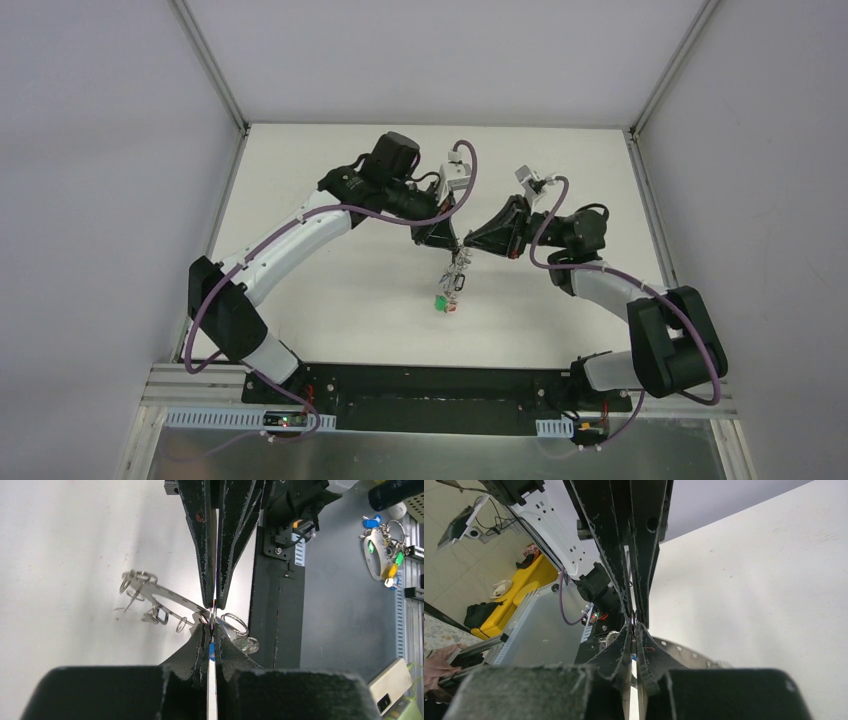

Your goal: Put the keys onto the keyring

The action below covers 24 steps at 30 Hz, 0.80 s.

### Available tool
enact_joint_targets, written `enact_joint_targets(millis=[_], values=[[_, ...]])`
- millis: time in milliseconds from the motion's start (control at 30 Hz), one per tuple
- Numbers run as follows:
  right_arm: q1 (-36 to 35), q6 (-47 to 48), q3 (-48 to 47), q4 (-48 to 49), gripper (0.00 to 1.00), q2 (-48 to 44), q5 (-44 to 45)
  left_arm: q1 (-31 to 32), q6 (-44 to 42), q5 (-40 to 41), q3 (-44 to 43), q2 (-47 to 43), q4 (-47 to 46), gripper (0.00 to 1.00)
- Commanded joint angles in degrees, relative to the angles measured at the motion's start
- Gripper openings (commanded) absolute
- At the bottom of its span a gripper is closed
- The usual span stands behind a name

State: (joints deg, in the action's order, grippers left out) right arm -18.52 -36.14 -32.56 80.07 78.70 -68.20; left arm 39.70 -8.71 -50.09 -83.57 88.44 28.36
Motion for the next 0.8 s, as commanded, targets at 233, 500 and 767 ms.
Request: enact_joint_targets(millis=[233,500,767], values=[[0.35,13.38,-0.60,-8.11,0.25,-3.58,-4.90,4.23,-15.85,12.01,-14.31,4.05,26.84,0.00],[-1.71,14.37,-0.66,-8.18,0.33,-4.16,-6.36,6.52,-13.94,14.97,-18.01,6.04,29.84,0.00],[-3.47,15.75,-0.32,-9.49,0.32,-4.35,-5.59,7.22,-8.26,15.74,-19.89,8.15,29.31,0.00]])
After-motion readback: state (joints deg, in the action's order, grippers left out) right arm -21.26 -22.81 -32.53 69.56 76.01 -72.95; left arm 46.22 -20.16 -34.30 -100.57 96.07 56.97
